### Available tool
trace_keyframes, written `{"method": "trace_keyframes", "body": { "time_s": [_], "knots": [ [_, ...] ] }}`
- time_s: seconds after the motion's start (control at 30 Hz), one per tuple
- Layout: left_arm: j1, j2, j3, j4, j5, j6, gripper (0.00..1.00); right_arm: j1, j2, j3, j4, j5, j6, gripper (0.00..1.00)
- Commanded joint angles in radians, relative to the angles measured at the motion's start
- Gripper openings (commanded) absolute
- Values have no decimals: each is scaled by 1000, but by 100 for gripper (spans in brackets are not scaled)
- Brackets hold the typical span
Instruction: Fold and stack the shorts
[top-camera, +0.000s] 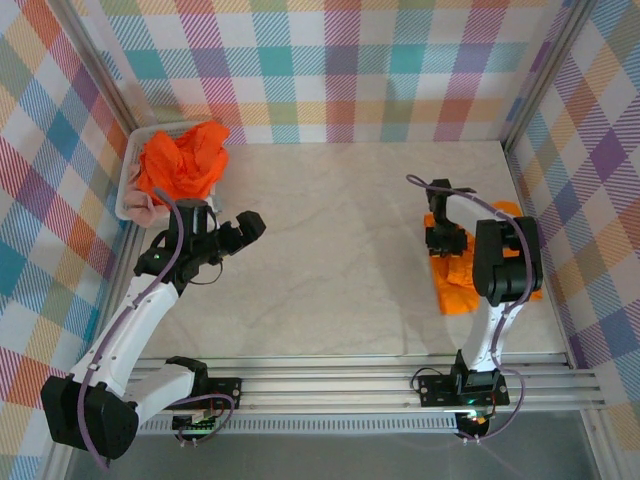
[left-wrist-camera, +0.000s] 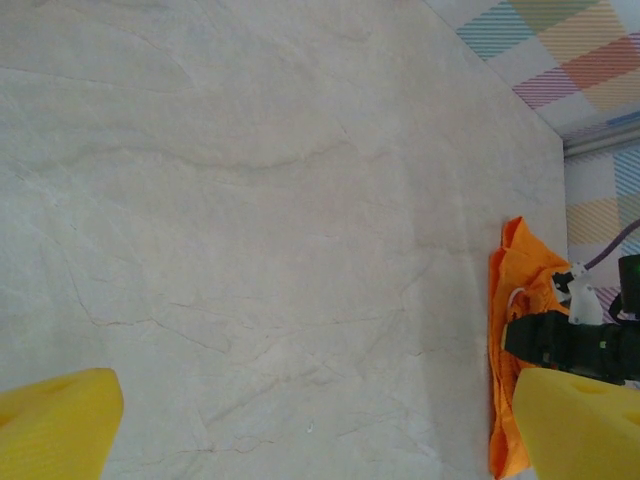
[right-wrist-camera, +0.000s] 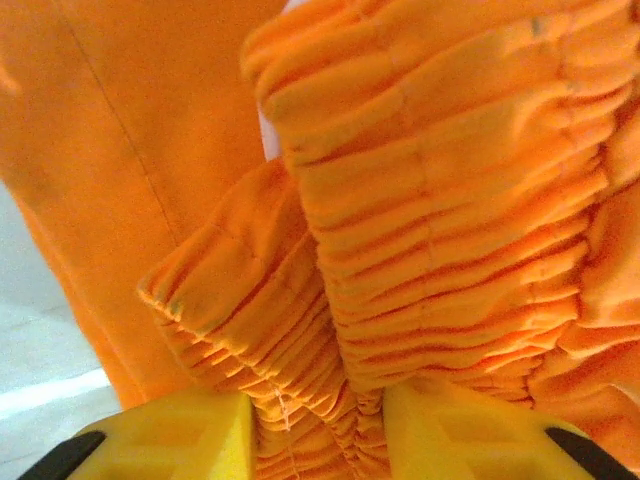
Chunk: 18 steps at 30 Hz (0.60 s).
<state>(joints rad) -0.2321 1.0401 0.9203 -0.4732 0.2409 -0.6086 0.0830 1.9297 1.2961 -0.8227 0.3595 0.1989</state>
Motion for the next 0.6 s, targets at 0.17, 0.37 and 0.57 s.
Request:
{"method": "trace_keyframes", "body": {
  "time_s": [0.17, 0.37, 0.57],
  "knots": [
    [33, -16, 78, -122, -83, 51, 100, -60, -2, -54, 22, -10, -131, 37],
    [102, 67, 273, -298, -187, 123, 100, -58, -88, -29, 11, -96, -117, 47],
    [217, 264, 574, -465, -384, 155, 100, 1, -319, 7, 29, -221, -100, 76]
  ]
}}
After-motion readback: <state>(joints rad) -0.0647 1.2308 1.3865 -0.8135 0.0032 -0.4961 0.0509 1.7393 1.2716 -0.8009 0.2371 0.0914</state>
